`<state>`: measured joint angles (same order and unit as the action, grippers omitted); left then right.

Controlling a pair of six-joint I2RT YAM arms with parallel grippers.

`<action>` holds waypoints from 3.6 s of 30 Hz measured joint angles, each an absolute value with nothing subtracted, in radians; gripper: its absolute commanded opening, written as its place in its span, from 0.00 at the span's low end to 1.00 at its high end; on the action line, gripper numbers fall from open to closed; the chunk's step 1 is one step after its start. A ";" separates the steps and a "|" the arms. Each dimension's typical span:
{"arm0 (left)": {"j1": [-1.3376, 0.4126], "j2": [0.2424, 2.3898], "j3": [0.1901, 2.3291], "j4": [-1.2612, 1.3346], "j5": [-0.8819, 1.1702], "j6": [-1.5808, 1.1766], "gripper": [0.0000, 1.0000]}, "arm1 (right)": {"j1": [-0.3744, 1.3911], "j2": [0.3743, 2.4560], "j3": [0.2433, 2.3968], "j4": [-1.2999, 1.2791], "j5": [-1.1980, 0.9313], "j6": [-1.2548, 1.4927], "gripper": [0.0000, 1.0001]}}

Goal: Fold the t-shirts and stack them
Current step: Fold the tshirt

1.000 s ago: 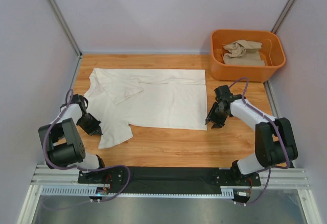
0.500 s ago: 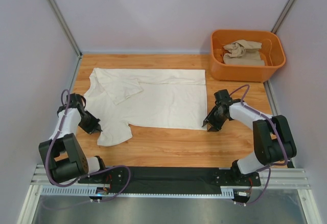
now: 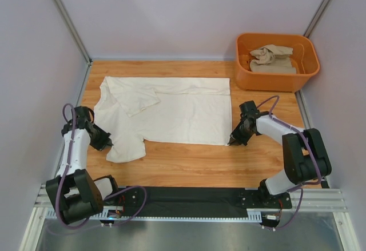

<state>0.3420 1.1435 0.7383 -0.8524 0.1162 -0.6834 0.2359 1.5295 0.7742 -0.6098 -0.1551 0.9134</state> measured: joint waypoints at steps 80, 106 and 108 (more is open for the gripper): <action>0.165 2.134 1.893 -0.905 0.200 -0.653 0.00 | 0.200 2.077 1.670 -0.881 0.131 0.545 0.04; 0.241 1.742 1.423 -0.827 0.060 -0.555 0.28 | 0.318 1.982 1.671 -0.863 0.000 0.450 0.26; 0.245 1.774 1.404 -0.813 0.070 -0.554 0.28 | 0.332 2.012 1.668 -0.855 -0.013 0.449 0.26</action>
